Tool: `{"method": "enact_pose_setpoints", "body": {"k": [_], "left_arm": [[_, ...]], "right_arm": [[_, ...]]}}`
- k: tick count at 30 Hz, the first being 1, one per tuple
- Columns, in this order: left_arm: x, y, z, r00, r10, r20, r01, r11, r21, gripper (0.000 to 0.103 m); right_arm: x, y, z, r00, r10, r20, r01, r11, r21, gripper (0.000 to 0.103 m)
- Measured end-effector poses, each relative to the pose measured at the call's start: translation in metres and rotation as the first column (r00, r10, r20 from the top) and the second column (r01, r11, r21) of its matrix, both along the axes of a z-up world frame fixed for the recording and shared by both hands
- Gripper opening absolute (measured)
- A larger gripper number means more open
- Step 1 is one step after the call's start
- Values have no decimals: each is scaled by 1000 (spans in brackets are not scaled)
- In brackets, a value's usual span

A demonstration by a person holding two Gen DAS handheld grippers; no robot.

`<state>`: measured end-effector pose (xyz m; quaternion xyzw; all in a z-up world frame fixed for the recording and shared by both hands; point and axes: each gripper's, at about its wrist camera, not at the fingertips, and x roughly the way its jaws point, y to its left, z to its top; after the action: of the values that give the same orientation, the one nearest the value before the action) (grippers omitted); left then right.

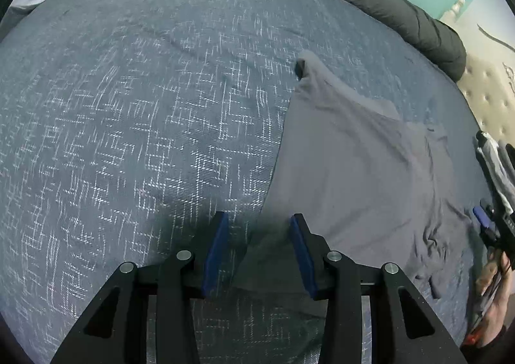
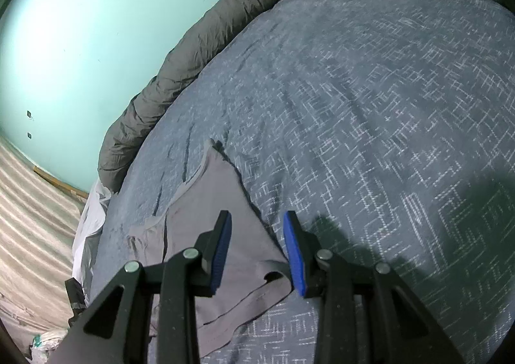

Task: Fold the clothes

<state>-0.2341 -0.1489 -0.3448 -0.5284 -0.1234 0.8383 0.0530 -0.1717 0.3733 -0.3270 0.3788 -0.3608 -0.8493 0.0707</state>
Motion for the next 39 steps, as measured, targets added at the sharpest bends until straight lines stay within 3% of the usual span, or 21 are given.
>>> {"method": "enact_pose_setpoints", "body": {"k": [2,4,6,10,15,17,21,23,26,30,32,36,39], "left_arm": [[0,-1,0,1000,3,-1,-3,1000,-4,32],[0,-2,3,1000,-7,-7,7,1000,-25,9],[1,-4,6,1000,-20,-17,19,998,-61,0],[10,-9,7,1000,-9,-15,9,998,-64,0],[24,-24,8,1000,27,-6,-27,999,36,0],[30,-24,10,1000,31,-1,-30,999,31,0],[40,-32,8,999,39,17,-40,998,51,19],[46,-38,6,998,46,29,-48,996,76,19],[51,-44,-1,997,55,45,-61,990,124,19],[57,-42,-6,998,44,53,-50,991,124,17],[61,-40,-6,998,45,49,-50,993,109,2],[67,-42,-1,998,63,30,-65,995,74,2],[74,-51,4,995,98,13,-99,992,77,2]], "right_arm": [[0,-1,0,1000,3,0,-3,1000,2,33],[-1,-1,0,1000,4,2,-4,1000,2,33],[-1,0,0,1000,2,3,-2,1000,0,33],[-1,-1,-1,1000,5,3,-5,1000,-2,33],[-2,0,-1,1000,7,6,-7,1000,-5,33],[-2,1,-1,1000,8,8,-8,1000,-8,33],[-1,-1,-3,1000,20,21,-20,1000,-7,33],[-2,-3,-5,999,29,30,-29,1000,-9,39],[-1,-4,-7,998,30,47,-30,1000,-5,51],[-1,-6,-10,997,35,70,-36,999,10,51],[0,-9,-10,996,46,79,-48,999,22,51],[1,-13,-10,994,54,90,-56,998,25,50],[2,-13,-8,995,56,88,-58,998,28,42]]}}
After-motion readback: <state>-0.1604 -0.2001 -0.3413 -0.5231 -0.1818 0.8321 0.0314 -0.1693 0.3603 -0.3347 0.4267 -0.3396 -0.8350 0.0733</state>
